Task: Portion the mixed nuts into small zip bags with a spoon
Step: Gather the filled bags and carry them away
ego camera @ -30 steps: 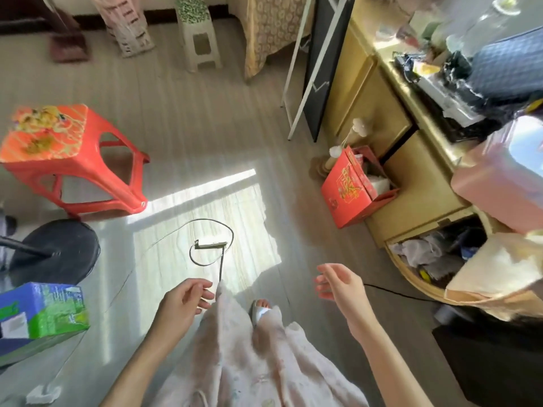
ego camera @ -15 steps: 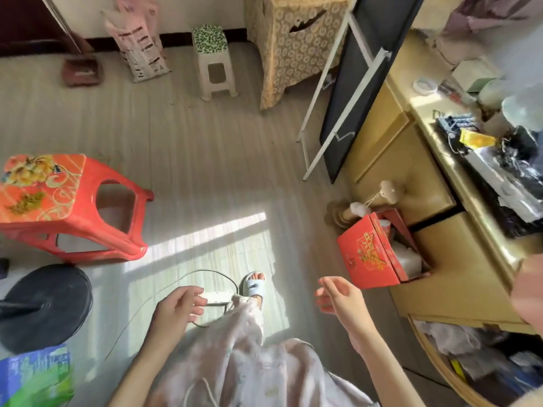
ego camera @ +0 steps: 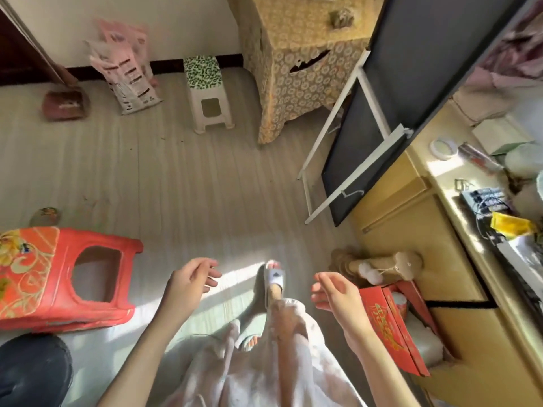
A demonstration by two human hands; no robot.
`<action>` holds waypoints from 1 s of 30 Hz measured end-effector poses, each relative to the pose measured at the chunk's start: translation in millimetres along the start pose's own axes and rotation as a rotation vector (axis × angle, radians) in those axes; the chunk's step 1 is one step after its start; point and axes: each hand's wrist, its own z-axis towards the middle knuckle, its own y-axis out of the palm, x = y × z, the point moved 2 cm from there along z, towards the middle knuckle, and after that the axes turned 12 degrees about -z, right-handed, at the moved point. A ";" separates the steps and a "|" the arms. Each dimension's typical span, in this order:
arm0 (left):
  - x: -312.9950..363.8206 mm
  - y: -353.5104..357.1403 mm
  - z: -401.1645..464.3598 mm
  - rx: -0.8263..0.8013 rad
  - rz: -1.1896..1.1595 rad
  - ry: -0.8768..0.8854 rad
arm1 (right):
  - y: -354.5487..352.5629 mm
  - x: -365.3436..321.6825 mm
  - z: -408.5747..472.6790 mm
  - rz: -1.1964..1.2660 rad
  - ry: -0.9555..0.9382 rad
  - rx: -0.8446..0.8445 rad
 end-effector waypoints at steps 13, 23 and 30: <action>87.5 25.8 200.7 0.114 -0.095 -0.034 | -14.1 -190.3 215.6 -0.124 -0.093 -0.040; 155.0 38.8 343.5 0.153 -0.133 -0.068 | 7.0 -288.6 343.8 -0.056 0.023 -0.081; 230.1 39.3 500.2 0.030 -0.011 -0.055 | 34.3 -368.1 446.7 -0.020 0.068 0.021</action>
